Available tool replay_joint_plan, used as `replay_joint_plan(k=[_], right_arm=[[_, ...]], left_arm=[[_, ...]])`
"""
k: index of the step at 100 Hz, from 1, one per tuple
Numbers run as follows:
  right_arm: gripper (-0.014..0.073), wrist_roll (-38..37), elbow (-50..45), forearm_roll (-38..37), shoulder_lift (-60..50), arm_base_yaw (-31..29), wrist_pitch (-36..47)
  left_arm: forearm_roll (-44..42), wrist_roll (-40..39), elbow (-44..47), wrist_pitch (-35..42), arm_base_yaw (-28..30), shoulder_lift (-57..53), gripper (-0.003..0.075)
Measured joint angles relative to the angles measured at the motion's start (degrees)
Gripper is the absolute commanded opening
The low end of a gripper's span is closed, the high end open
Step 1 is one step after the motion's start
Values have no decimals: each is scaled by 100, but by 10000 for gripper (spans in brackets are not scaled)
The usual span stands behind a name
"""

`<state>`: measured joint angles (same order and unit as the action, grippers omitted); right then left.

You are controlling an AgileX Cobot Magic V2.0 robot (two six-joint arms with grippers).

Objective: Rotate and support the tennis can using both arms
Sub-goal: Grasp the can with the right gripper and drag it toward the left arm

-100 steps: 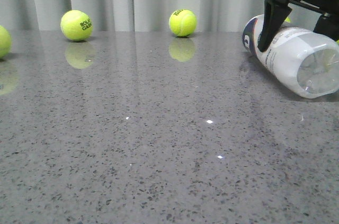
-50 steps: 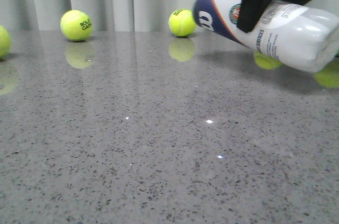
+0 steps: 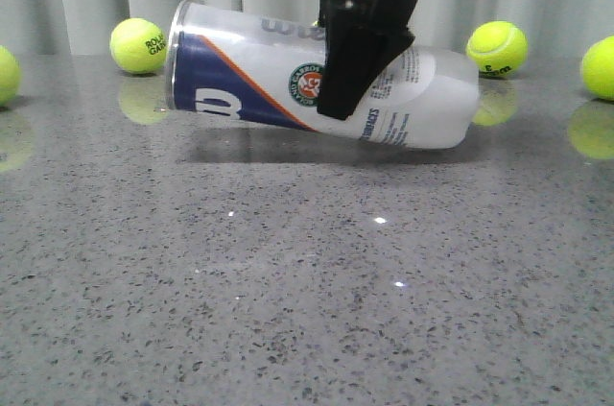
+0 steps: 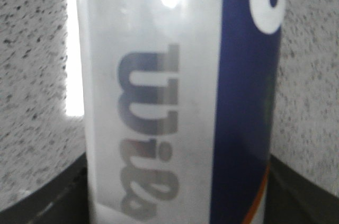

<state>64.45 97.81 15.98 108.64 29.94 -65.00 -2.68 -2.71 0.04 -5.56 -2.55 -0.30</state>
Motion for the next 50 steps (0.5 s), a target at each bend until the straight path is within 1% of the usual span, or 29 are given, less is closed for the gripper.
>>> replay_joint_plan(k=[10, 24, 31, 41, 43, 50], right_arm=[[321, 21, 0, -71, 68, 39, 142], [427, 35, 0, -161, 78, 39, 177], [505, 46, 0, -215, 82, 43, 177], [650, 49, 0, -252, 82, 43, 165], [668, 49, 0, -252, 82, 43, 153], [643, 49, 0, -259, 82, 43, 145]], left_arm=[[0, 0, 0, 0, 0, 0, -19], [0, 0, 0, 0, 0, 0, -19], [0, 0, 0, 0, 0, 0, -18], [0, 0, 0, 0, 0, 0, -18], [0, 0, 0, 0, 0, 0, -18], [0, 0, 0, 0, 0, 0, -18]])
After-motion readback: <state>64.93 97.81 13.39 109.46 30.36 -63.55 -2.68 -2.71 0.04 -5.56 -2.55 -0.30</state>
